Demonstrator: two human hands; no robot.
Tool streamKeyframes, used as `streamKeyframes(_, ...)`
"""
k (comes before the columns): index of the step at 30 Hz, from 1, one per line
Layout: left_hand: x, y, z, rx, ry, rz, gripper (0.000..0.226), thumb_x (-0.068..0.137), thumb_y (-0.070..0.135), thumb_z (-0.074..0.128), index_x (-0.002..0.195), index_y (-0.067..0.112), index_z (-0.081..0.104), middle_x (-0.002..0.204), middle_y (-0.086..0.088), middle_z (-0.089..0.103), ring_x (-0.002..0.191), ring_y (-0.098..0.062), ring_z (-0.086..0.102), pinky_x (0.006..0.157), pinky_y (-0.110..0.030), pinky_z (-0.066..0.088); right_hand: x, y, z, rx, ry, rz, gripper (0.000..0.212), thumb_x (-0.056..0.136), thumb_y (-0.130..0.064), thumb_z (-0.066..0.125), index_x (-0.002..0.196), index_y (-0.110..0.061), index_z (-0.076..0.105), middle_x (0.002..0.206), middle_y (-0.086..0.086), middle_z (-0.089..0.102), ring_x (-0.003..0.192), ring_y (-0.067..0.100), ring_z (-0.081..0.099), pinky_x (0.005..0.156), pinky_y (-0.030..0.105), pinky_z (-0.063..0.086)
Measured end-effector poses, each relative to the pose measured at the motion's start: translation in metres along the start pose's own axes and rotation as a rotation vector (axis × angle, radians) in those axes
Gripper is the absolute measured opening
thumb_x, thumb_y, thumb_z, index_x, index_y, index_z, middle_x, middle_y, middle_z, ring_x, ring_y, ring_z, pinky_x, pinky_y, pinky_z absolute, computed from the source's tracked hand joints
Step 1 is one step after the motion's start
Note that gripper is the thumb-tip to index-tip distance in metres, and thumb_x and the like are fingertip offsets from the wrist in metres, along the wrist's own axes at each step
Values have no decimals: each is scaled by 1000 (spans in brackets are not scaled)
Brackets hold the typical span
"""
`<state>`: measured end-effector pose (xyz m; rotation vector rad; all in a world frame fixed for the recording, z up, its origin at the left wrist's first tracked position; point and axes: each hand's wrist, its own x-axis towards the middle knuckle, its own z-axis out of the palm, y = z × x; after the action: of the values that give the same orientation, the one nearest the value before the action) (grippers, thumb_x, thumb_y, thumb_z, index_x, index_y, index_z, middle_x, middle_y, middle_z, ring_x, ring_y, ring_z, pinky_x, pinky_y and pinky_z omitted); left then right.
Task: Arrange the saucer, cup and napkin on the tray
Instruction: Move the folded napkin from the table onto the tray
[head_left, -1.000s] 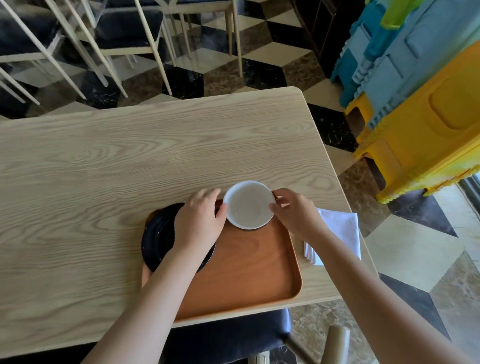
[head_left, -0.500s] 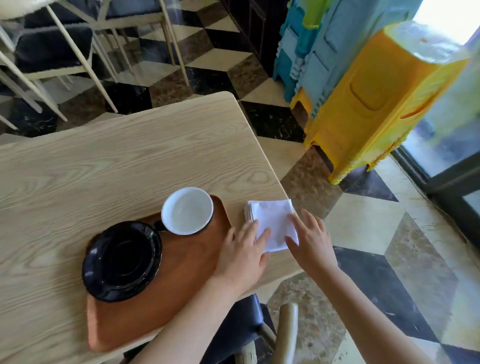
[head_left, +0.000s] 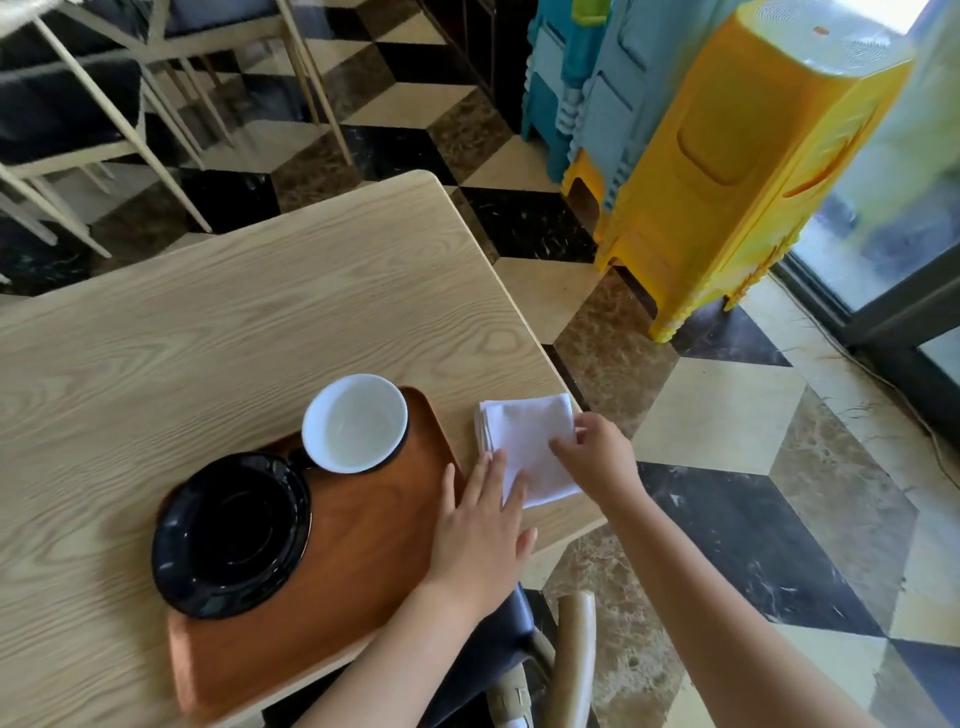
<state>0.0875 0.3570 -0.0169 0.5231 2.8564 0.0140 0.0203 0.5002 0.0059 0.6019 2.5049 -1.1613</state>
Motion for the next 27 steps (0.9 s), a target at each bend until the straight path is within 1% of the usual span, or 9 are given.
streamKeyframes(3,-6,-4,-1,-147,111,-30,52,82,44,33,121,24,59,132,-6,58,124,-17,52,98,-53,40,-3,-4,-10,168,-72,6,8,81,-11,60,85,-7,65,69,0,62,70,22,56,55,26,40)
streamKeyframes(5,-9,-6,-7,-478,183,-94,46,87,36,38,125,19,55,135,-3,56,124,-17,51,105,-44,36,-13,-9,-17,274,-120,-15,5,81,-7,61,77,-10,62,65,0,62,62,16,58,51,24,42)
streamKeyframes(8,-11,-13,-18,-1000,232,-295,39,88,25,51,125,13,54,128,-3,59,117,-15,54,98,-22,39,-31,-22,-27,336,-189,-92,17,82,-4,61,71,-16,60,58,-4,61,47,1,56,43,16,42)
streamKeyframes(12,-14,-28,-37,-1450,138,-444,23,83,30,56,105,28,64,106,7,71,102,-4,63,88,-26,51,-50,-35,-33,436,-330,-129,9,84,-4,61,89,-6,66,73,8,66,71,18,62,65,32,47)
streamKeyframes(14,-18,-36,-46,-1693,72,-534,13,84,23,60,93,25,68,95,4,74,95,-13,67,85,-36,53,-56,-37,-33,516,-406,-99,12,84,-3,60,95,1,64,85,16,65,81,23,62,75,39,48)
streamKeyframes(16,-28,-46,-53,-1892,34,-586,17,87,11,58,101,14,66,94,-3,74,91,-19,69,78,-37,56,-59,-40,-30,582,-454,-55,13,85,-2,60,96,2,64,92,19,66,87,26,61,84,45,47)
streamKeyframes(20,-54,-65,-53,-1919,115,-646,22,84,5,59,105,12,64,91,-3,75,84,-16,70,70,-31,57,-61,-41,-14,587,-480,-18,16,85,-1,60,100,-4,65,93,15,70,88,25,65,88,45,51)
streamKeyframes(23,-73,-73,-46,-1666,241,-735,38,81,11,67,116,18,56,99,-3,72,91,-15,68,78,-33,56,-64,-40,6,548,-469,-36,30,84,-1,59,110,-17,58,83,7,72,78,18,67,73,34,55)
streamKeyframes(27,-96,-78,-32,-1376,285,-717,55,77,10,69,114,40,43,96,7,67,87,-3,63,68,-15,51,-69,-36,38,276,-376,-167,32,83,-3,58,95,-30,47,71,3,67,64,20,60,66,35,49)
